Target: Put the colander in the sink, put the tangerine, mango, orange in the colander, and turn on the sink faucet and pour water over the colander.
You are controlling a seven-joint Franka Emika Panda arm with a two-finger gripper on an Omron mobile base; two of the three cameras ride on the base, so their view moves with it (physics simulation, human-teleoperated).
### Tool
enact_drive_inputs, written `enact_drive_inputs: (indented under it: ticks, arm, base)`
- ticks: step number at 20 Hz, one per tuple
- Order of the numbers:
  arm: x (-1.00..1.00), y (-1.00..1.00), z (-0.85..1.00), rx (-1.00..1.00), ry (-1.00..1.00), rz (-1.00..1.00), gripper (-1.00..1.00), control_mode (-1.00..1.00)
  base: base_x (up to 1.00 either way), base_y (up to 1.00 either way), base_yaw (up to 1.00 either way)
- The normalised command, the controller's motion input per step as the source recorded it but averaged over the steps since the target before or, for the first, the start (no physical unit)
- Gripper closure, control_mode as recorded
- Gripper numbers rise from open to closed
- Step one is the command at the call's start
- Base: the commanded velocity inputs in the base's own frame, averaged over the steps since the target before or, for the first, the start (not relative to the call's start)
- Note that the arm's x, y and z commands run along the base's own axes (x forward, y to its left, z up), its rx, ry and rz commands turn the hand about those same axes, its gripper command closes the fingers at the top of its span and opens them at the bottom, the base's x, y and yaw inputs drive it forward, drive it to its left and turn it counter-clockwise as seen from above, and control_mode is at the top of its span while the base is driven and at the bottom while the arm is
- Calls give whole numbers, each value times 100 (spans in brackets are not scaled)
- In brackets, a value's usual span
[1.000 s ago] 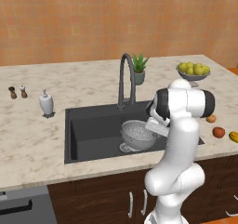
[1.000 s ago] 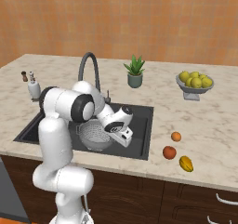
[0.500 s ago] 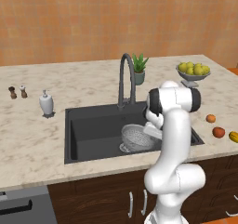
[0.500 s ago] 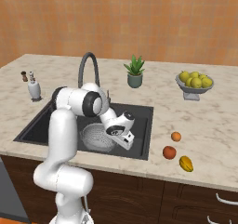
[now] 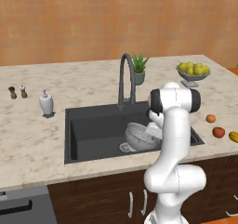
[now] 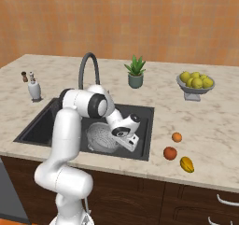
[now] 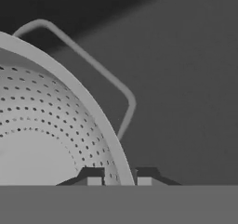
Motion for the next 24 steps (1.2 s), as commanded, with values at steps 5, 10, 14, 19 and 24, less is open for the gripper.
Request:
enact_drive_inputs:
  ticks: [5,10,14,19,24]
  arm:
    - [-1,8,2,0,-6,0,-100,-100]
    - [-12,0,29,1,-15,0,-100,-100]
    - [-29,0,82,4,-24,0,-100,-100]
    - [-51,0,100,3,-25,1,-100,-100]
    - [-58,0,100,0,-19,1,-100,-100]
  base:
    - [0,0,0]
    - [0,0,0]
    - [0,0,0]
    - [0,0,0]
    - [0,0,0]
